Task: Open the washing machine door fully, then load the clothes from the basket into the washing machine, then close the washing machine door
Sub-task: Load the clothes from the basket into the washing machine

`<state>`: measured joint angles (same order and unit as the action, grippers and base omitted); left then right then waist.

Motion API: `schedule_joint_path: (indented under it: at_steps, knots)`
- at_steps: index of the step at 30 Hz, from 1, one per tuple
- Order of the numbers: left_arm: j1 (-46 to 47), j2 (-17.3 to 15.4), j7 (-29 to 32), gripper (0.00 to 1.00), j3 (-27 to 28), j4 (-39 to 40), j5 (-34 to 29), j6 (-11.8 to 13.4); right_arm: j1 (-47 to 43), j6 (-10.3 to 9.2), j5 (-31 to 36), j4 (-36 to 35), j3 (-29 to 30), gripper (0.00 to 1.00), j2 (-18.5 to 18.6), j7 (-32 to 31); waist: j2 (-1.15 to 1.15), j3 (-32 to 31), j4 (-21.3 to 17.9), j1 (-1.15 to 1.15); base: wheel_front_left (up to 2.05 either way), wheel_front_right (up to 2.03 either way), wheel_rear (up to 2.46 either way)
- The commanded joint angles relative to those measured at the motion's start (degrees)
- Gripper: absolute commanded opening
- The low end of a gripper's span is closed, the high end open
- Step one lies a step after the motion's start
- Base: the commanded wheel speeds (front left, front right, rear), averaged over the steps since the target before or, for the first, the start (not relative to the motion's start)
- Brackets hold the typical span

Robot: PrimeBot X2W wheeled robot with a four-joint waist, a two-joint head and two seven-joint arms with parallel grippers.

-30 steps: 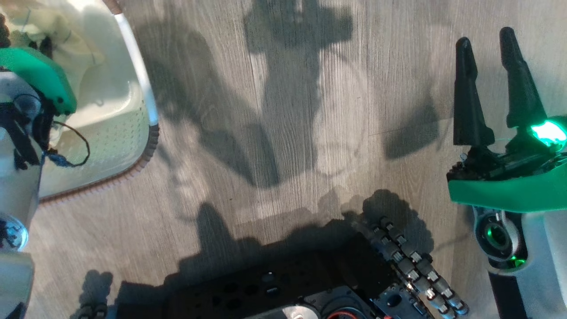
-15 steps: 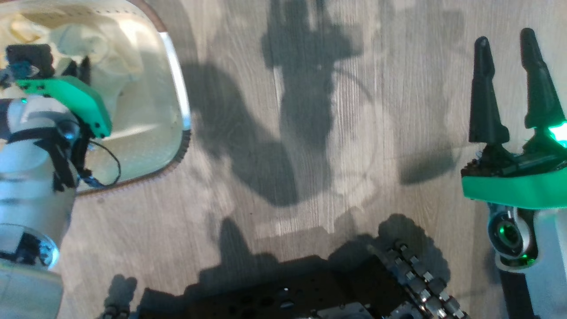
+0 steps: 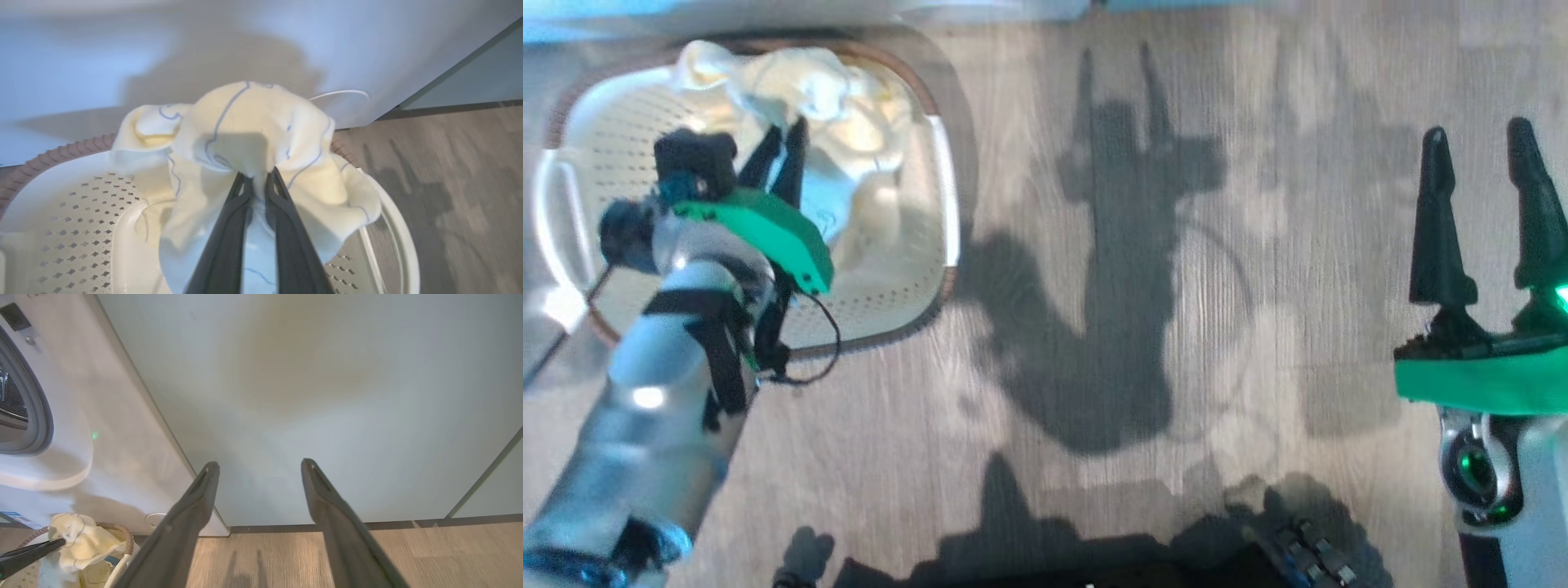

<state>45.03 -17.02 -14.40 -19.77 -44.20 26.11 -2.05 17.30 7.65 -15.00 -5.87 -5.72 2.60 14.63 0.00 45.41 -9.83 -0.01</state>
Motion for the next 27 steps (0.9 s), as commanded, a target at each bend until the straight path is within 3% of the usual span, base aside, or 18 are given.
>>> schedule_joint_path:
  at_steps: [1, 8, 27]
  knots:
    - [-3.2, -1.6, -0.6, 0.00, 2.6, 3.8, -0.8, 1.0, -2.7, -0.16, 0.7, -1.2, -0.4, 1.00, 0.3, 0.4, 0.00, -3.3, 2.1, 0.01, 0.00, 0.00, 0.00]
    - [-11.4, -1.2, -0.6, 0.00, 6.0, 15.8, -2.9, 3.0, -5.0, -0.16, 2.2, -0.3, 0.9, 1.00, 0.3, 0.4, 0.00, -9.1, 3.9, 0.01, 0.00, 0.00, 0.00]
    - [-28.9, -2.2, -0.6, 0.00, 11.6, 36.5, -5.6, 7.3, -11.7, -0.16, 3.7, 2.4, 2.9, 1.00, 0.3, 0.4, 0.00, -26.7, 6.4, 0.01, 0.00, 0.00, 0.00]
